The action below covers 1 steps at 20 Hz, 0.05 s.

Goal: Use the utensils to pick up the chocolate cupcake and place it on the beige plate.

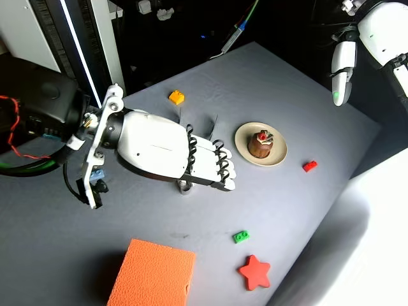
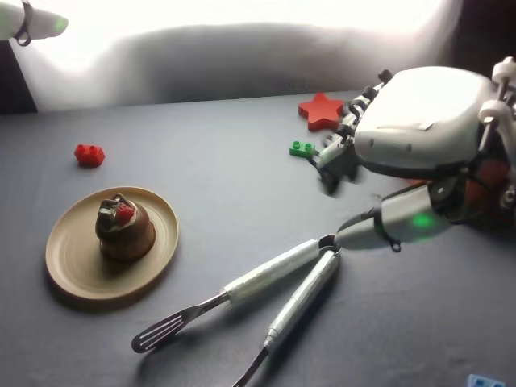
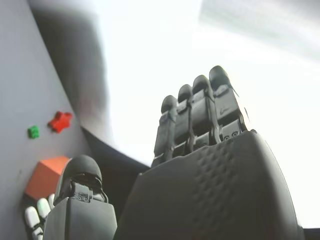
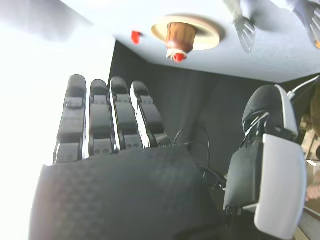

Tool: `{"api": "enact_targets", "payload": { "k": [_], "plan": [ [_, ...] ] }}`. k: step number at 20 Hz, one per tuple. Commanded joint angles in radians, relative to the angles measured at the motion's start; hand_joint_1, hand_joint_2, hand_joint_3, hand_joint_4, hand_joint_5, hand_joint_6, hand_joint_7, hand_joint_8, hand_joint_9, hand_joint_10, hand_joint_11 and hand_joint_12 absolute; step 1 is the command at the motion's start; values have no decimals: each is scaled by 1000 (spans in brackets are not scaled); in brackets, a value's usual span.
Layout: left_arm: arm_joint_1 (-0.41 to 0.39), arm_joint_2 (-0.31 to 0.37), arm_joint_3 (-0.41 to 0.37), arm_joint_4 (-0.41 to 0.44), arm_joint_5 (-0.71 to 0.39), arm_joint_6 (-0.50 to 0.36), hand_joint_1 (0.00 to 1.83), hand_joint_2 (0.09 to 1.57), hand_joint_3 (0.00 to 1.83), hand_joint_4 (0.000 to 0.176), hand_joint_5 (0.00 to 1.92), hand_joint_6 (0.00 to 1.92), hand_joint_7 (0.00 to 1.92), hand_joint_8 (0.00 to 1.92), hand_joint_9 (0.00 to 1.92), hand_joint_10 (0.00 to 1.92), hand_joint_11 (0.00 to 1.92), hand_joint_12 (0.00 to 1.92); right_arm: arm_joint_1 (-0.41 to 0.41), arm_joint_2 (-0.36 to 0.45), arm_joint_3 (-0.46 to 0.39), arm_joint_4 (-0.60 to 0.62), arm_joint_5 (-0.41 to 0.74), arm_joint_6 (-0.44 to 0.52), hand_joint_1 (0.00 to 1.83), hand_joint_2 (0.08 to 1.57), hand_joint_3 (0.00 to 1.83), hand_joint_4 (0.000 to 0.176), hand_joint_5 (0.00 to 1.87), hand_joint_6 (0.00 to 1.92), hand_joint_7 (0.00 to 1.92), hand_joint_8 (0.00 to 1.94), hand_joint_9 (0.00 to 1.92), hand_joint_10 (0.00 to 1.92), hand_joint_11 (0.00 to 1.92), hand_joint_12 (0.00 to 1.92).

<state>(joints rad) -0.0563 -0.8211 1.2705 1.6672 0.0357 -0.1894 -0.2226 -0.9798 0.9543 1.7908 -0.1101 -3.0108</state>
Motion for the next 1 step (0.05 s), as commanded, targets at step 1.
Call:
{"api": "enact_targets", "payload": {
  "k": [1],
  "plan": [
    [-13,6,5,10,23,3,348,1230,0,0,897,410,1002,225,895,592,554,1270,12,7,-3,9,-43,0,324,1136,4,0,637,1558,778,1656,810,1837,827,1909]
  ]
}}
